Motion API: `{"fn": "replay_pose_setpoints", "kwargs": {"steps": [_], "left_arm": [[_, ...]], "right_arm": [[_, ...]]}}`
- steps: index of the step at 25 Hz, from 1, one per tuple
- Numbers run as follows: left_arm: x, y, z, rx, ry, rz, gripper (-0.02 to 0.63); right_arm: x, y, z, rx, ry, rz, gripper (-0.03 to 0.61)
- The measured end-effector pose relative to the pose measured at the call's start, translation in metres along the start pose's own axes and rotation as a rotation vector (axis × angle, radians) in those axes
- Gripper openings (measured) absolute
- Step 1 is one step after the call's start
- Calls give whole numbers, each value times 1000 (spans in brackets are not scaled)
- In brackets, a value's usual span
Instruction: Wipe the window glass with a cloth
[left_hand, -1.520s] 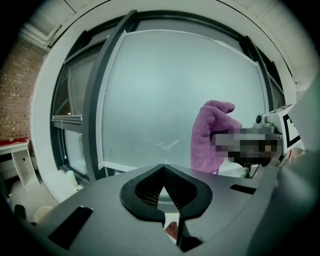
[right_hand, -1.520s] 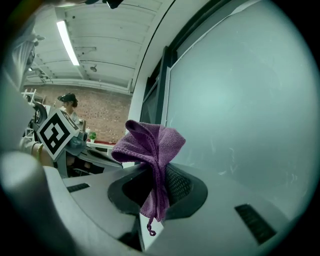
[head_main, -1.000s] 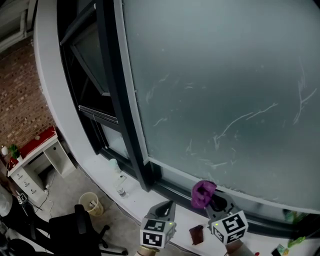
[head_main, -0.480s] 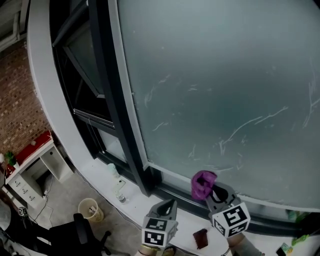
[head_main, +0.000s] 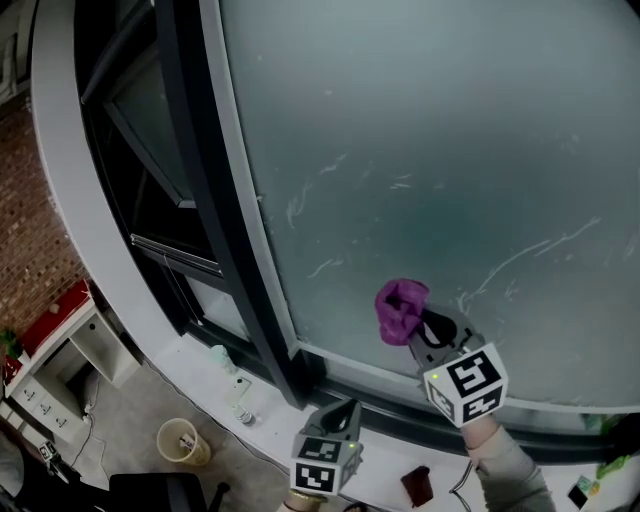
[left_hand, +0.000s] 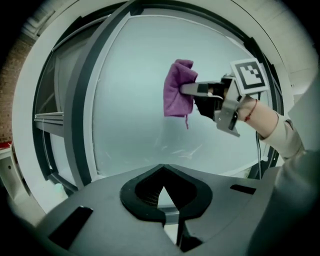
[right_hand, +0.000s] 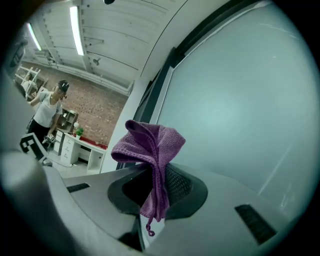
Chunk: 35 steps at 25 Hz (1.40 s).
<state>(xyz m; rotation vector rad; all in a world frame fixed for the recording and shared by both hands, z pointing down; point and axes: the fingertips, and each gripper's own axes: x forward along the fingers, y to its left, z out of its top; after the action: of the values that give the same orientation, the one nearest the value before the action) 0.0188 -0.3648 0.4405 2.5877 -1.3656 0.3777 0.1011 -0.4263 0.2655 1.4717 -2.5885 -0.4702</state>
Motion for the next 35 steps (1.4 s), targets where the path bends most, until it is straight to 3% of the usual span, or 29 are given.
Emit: {"fn": "replay_pose_setpoints", "kwargs": {"steps": [9, 15, 25, 35], "left_arm": [[17, 25, -2, -16, 5, -40, 5], [24, 35, -2, -10, 9, -62, 5], [28, 51, -1, -13, -6, -87, 5], [30, 63, -3, -10, -4, -113, 5]], "right_arm": [[79, -54, 85, -80, -63, -89, 52], [118, -68, 121, -95, -61, -126, 52], [156, -75, 134, -149, 3, -204, 52], [149, -84, 131, -160, 14, -251, 52]]}}
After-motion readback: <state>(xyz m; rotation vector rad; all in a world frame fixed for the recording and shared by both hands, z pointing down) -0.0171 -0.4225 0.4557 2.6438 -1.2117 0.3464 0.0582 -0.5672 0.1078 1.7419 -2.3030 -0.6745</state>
